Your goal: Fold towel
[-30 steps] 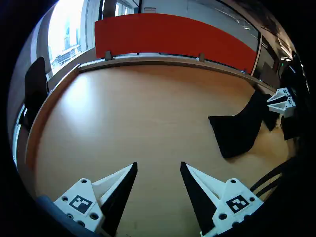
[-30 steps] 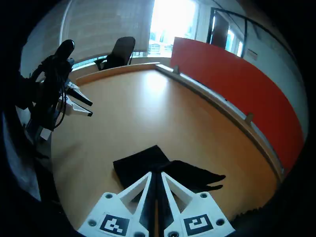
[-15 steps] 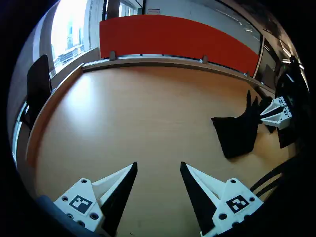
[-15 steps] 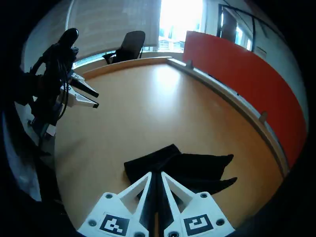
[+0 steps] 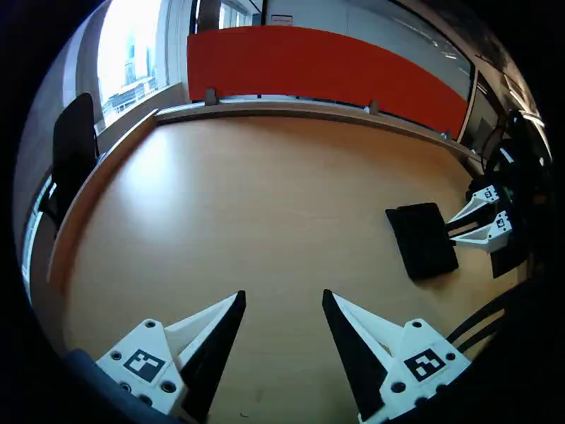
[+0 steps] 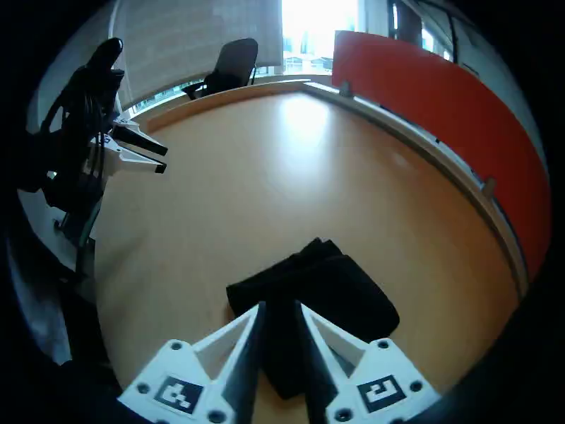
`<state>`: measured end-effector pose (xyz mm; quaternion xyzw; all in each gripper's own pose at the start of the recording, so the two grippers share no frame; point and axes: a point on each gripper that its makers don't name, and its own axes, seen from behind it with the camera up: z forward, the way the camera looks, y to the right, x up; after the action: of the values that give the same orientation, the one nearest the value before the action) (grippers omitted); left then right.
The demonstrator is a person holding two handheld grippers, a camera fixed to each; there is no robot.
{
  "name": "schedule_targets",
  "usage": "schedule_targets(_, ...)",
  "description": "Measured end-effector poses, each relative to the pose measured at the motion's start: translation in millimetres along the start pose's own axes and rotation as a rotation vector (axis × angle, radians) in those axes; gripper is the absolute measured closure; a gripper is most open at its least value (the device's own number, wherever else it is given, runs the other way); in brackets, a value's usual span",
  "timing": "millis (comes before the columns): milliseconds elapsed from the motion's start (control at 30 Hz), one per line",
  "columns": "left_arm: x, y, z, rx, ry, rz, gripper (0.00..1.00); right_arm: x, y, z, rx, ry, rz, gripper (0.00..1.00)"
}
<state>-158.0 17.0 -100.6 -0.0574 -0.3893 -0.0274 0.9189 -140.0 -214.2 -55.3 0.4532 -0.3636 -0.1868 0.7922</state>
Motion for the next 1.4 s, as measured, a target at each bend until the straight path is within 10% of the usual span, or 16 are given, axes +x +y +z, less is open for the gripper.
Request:
schedule_targets(100,1,0.8,0.4,-0.003,0.001,0.001,0.20,0,1,-0.2,0.000,0.000,0.009,0.37)
schedule_targets(1400,3,11.3,3.7,-0.018,-0.001,0.012,0.20,-71,11,-29.5,-0.060,-0.088,0.094,0.36)
